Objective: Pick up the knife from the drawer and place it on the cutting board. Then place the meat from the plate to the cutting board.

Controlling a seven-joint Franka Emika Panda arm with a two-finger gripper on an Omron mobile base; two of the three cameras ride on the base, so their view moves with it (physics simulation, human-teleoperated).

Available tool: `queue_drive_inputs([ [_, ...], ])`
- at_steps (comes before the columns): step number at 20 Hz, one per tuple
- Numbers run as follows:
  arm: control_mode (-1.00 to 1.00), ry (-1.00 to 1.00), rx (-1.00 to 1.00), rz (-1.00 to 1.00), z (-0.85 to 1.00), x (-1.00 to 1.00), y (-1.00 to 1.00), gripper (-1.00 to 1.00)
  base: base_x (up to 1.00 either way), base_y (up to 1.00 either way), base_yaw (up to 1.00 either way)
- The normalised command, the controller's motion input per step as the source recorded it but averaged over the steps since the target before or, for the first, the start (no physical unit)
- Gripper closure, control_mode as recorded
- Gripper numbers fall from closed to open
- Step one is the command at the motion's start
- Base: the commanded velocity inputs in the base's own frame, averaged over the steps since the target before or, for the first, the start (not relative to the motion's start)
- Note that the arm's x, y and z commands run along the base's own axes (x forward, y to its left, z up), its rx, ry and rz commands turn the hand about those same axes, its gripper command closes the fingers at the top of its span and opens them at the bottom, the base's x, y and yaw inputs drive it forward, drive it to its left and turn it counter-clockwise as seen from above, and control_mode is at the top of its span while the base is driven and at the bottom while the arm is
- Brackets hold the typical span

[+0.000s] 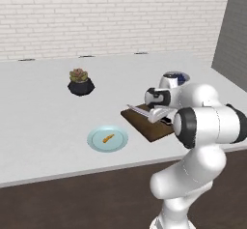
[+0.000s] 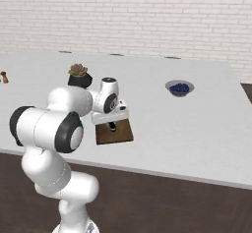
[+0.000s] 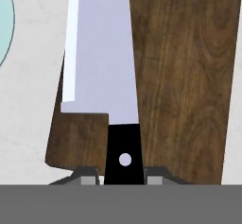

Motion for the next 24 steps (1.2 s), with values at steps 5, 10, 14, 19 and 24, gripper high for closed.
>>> queue_drive_inputs([
  [5,-1.0,0.0,0.0,0.0,-0.47,0.03,0.0,1.0,0.0,0.0,0.0],
  [10,-1.0,0.02,0.0,-0.04,-0.54,0.3,-0.06,1.0,0.0,0.0,0.0],
  [14,-1.0,0.06,0.05,0.0,-0.29,0.34,-0.15,-1.0,0.0,0.0,0.0],
  [19,-1.0,0.03,0.04,0.0,-0.21,0.12,0.0,-1.0,0.0,0.0,0.0],
  [24,-1.0,0.0,0.0,0.0,0.0,0.0,0.0,-1.0,0.0,0.0,0.0],
])
